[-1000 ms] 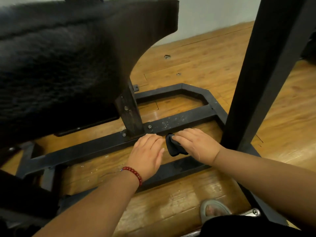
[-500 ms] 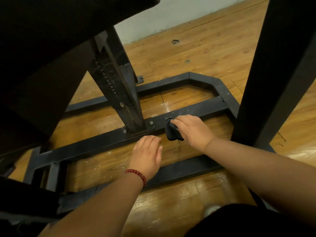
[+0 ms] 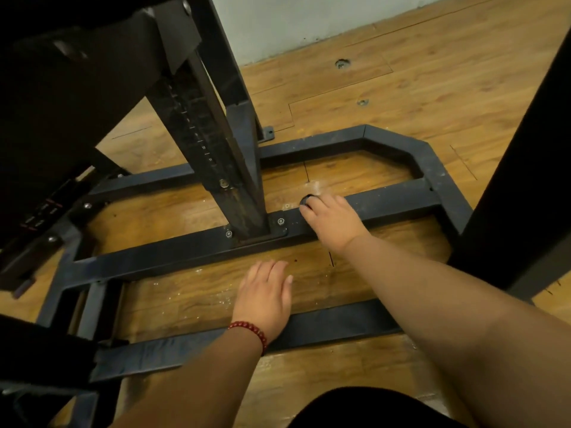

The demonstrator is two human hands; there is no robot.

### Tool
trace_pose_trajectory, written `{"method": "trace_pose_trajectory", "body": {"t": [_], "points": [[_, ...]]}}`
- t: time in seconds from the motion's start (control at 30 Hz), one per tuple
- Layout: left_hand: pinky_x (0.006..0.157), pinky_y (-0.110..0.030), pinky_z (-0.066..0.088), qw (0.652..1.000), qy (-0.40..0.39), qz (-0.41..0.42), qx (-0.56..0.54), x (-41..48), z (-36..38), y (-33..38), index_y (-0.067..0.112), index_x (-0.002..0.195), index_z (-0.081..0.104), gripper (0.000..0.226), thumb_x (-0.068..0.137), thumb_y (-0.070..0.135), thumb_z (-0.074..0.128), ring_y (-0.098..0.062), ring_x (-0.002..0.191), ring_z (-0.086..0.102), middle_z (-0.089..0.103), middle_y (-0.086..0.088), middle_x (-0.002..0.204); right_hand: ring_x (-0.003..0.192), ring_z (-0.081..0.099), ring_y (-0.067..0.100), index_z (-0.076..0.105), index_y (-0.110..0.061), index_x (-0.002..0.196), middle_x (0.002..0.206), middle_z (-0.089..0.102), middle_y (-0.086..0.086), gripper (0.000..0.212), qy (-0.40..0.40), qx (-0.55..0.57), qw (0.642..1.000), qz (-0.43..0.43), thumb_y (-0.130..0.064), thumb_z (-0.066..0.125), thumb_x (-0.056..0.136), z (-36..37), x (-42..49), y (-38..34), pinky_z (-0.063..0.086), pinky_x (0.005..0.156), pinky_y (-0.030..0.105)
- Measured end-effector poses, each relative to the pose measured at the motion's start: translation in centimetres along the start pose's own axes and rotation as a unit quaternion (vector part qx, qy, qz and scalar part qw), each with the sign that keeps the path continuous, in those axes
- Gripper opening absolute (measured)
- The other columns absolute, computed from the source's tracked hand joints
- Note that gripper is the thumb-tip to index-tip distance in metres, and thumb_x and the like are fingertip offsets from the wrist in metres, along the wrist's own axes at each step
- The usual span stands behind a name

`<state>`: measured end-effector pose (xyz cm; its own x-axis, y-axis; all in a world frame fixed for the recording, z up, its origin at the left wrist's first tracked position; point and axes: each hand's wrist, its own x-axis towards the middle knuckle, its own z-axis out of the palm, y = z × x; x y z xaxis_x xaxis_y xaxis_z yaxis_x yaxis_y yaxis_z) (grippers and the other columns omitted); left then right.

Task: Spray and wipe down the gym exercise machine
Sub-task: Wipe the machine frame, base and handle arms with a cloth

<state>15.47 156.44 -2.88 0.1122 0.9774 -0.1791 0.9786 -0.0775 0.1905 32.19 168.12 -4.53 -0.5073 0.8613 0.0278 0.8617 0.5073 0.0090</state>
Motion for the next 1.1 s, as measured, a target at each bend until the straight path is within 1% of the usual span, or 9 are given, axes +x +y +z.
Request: {"method": "trace_pose_trajectory", "body": {"t": [0.1, 0.23, 0.4, 0.5, 0.57, 0.67, 0.73, 0.93, 1.1], "points": [[0.116, -0.029, 0.018, 0.999, -0.025, -0.02, 0.003, -0.4, 1.2, -0.4, 0.024, 0.146, 0.035, 0.047, 0.103, 0.042, 0.027, -0.012, 0.139, 0.027, 0.038, 0.006, 0.147, 0.146, 0.017, 0.028, 0.013, -0.016, 0.156, 0.163, 0.006, 0.009, 0.057, -0.1, 0.031, 0.994, -0.041, -0.027, 0.037, 0.105, 2.6, 0.0, -1.2, 0.022, 0.116, 0.04], [0.114, -0.029, 0.024, 0.998, -0.025, -0.058, -0.016, -0.4, 2.4, -1.0, 0.022, 0.143, 0.038, 0.046, 0.102, 0.042, 0.028, -0.014, 0.136, 0.031, 0.042, 0.004, 0.144, 0.149, 0.009, 0.024, 0.002, -0.008, 0.156, 0.164, -0.012, 0.005, 0.06, -0.122, 0.059, 0.99, -0.035, -0.03, 0.03, 0.107, 4.0, 1.0, -1.6, 0.021, 0.117, 0.036], [0.114, -0.031, 0.028, 0.997, -0.038, -0.062, -0.032, 0.3, 2.1, -0.9, 0.021, 0.143, 0.039, 0.048, 0.102, 0.044, 0.029, -0.013, 0.135, 0.033, 0.044, 0.003, 0.143, 0.15, 0.006, 0.027, 0.023, -0.004, 0.153, 0.164, 0.007, 0.012, 0.052, -0.113, 0.12, 0.985, -0.053, -0.015, 0.036, 0.104, 3.8, 3.5, -2.0, 0.013, 0.121, 0.037], [0.111, -0.03, 0.029, 0.997, -0.044, -0.046, -0.034, 0.7, 1.8, -1.2, 0.02, 0.141, 0.042, 0.047, 0.102, 0.044, 0.03, -0.014, 0.132, 0.035, 0.046, 0.002, 0.141, 0.151, -0.006, 0.025, 0.007, -0.013, 0.156, 0.164, -0.004, 0.001, 0.058, -0.111, 0.108, 0.988, -0.019, -0.035, 0.028, 0.107, 4.2, 2.5, -1.8, 0.006, 0.121, 0.041], [0.111, -0.03, 0.029, 0.997, -0.059, -0.037, -0.027, 0.6, 1.7, -1.8, 0.02, 0.141, 0.043, 0.047, 0.102, 0.044, 0.03, -0.014, 0.132, 0.036, 0.046, 0.003, 0.141, 0.15, -0.011, 0.022, -0.003, -0.021, 0.156, 0.163, -0.012, -0.005, 0.059, -0.109, 0.068, 0.991, 0.027, -0.042, 0.019, 0.106, 5.0, 1.6, -1.0, -0.001, 0.121, 0.044], [0.112, -0.03, 0.03, 0.996, -0.071, -0.046, -0.02, -0.1, 1.7, -2.6, 0.021, 0.14, 0.043, 0.047, 0.102, 0.045, 0.029, -0.013, 0.132, 0.036, 0.046, 0.003, 0.14, 0.151, -0.007, 0.023, -0.001, -0.019, 0.157, 0.164, -0.009, 0.001, 0.056, -0.097, 0.13, 0.972, 0.169, -0.037, 0.018, 0.107, 5.0, 1.9, -0.4, 0.0, 0.122, 0.042], [0.111, -0.03, 0.03, 0.996, -0.069, -0.05, -0.015, -0.2, 1.7, -2.7, 0.021, 0.14, 0.044, 0.047, 0.102, 0.044, 0.028, -0.014, 0.132, 0.037, 0.047, 0.003, 0.14, 0.151, -0.007, 0.026, 0.002, -0.018, 0.157, 0.164, -0.007, 0.004, 0.055, -0.098, 0.144, 0.963, 0.207, -0.034, 0.018, 0.107, 4.6, 2.3, -1.8, 0.0, 0.122, 0.042], [0.11, -0.031, 0.03, 0.996, -0.051, -0.058, -0.034, 1.2, 1.5, -1.7, 0.02, 0.14, 0.044, 0.047, 0.103, 0.044, 0.028, -0.014, 0.132, 0.036, 0.048, 0.003, 0.14, 0.151, -0.005, 0.02, 0.001, -0.022, 0.156, 0.164, -0.007, -0.002, 0.055, -0.102, 0.061, 0.992, 0.04, -0.029, 0.025, 0.107, 4.6, 1.7, -0.9, -0.001, 0.12, 0.038], [0.112, -0.03, 0.029, 0.995, -0.054, -0.068, -0.044, 1.1, 2.0, -1.6, 0.021, 0.14, 0.044, 0.048, 0.103, 0.045, 0.027, -0.013, 0.134, 0.035, 0.046, 0.003, 0.142, 0.151, -0.003, 0.027, 0.004, -0.014, 0.157, 0.164, -0.002, 0.007, 0.058, -0.106, 0.076, 0.965, 0.226, -0.022, 0.029, 0.105, 4.5, 2.1, 1.8, 0.003, 0.122, 0.04]]}}
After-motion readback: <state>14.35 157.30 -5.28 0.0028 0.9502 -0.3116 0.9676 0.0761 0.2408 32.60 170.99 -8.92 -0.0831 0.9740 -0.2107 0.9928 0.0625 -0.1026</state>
